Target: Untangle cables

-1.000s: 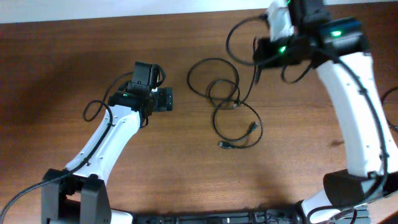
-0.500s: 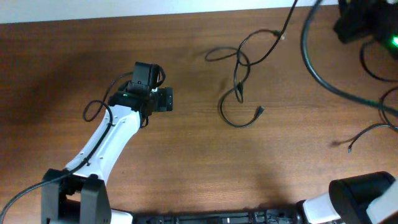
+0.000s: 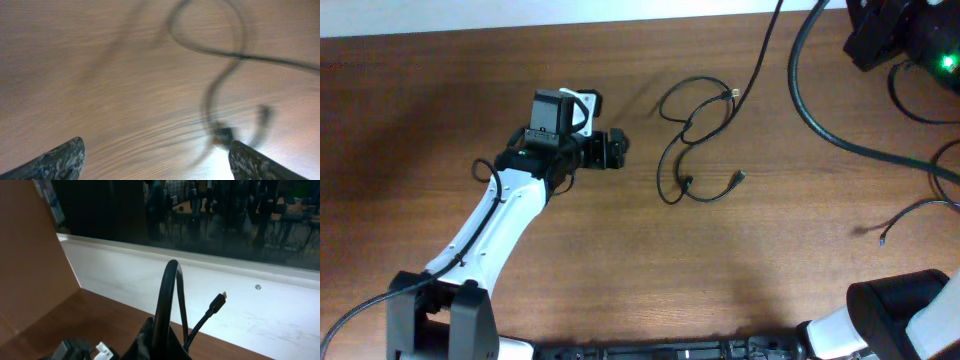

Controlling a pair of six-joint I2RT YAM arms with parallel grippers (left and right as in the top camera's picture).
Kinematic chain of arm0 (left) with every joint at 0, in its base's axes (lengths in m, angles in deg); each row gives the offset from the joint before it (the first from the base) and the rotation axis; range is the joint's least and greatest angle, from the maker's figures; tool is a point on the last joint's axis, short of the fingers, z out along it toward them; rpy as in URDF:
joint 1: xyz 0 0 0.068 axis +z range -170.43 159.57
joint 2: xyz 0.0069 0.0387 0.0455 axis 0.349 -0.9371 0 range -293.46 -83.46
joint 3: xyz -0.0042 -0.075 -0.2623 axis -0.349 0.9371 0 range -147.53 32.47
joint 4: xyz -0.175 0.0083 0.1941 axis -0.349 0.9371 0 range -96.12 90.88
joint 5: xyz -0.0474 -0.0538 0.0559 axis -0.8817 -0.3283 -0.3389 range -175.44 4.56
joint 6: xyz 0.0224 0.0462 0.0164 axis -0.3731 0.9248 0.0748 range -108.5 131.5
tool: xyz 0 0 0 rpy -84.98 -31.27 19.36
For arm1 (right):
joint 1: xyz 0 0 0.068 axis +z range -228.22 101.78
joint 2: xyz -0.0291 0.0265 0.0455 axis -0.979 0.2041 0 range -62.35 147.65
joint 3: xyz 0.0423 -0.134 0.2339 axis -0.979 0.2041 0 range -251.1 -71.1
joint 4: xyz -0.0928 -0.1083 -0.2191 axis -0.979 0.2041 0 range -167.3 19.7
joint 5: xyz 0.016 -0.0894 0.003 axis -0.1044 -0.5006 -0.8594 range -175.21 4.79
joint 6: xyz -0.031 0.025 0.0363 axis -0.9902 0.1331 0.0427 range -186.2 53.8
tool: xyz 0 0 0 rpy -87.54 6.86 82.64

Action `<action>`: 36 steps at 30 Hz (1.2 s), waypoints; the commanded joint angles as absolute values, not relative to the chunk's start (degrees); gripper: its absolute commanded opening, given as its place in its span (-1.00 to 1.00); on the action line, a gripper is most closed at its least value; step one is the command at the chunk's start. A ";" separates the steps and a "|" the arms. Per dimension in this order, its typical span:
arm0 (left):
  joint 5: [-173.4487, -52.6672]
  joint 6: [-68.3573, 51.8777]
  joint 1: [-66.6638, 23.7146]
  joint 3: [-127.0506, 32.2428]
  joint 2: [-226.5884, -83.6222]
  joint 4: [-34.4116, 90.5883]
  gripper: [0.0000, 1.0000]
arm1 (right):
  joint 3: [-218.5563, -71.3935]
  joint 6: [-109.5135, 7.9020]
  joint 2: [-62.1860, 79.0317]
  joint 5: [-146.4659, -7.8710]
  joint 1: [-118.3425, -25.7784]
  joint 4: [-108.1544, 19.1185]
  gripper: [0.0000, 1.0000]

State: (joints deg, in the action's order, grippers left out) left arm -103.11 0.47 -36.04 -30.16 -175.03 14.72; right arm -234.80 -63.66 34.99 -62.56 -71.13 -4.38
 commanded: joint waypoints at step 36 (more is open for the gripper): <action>-123.11 0.84 -42.21 -30.49 -180.12 2.72 -1.00 | -233.92 -64.51 34.77 -67.43 -71.22 1.22 -0.92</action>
State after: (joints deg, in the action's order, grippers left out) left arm -124.99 0.54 -43.67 -30.16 -180.27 4.25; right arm -234.62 -63.92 34.99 -63.96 -71.13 -0.31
